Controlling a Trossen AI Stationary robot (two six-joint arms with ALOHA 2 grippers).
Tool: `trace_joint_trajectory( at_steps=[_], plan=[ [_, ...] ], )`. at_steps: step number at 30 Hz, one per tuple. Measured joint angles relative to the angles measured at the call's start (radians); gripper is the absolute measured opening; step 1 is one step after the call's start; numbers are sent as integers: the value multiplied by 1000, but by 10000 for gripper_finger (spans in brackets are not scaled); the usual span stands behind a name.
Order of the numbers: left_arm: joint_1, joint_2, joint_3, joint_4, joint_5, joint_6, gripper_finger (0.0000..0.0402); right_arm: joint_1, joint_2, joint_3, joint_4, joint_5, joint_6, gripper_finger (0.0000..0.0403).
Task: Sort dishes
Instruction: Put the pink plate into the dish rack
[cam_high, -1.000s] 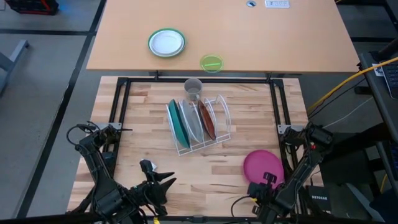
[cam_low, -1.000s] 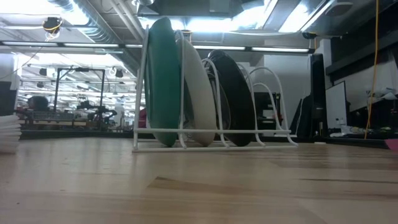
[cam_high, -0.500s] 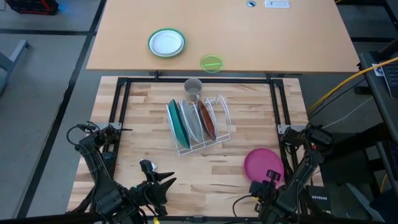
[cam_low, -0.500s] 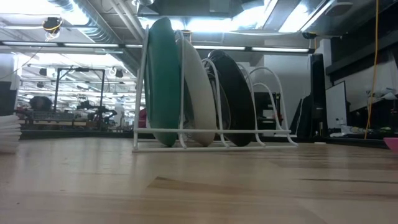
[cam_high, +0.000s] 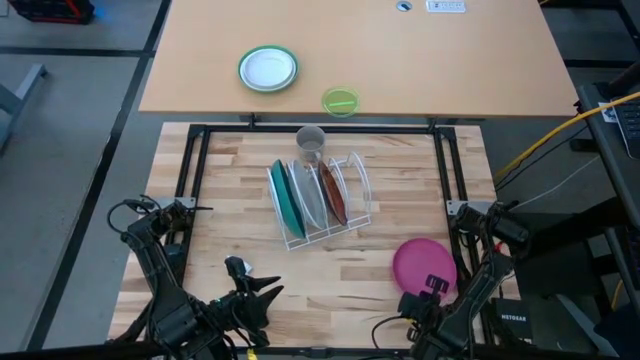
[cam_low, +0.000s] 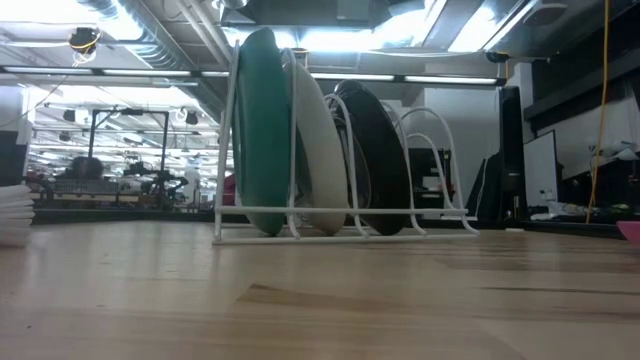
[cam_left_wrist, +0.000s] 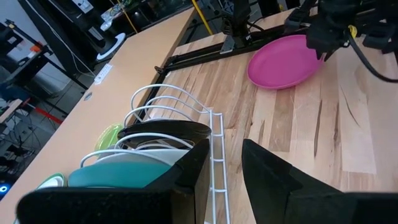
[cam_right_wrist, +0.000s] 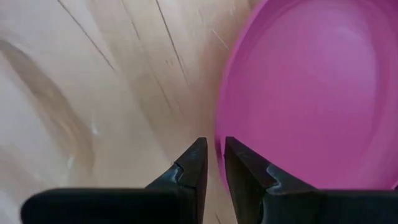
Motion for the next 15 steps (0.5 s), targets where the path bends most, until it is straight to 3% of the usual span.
trace_joint_trajectory(
  at_steps=[15],
  plan=[
    [0, 0, 0, 2, 0, -11, 84, 0, 60, 0, -29, -1, -26, 60]
  ],
)
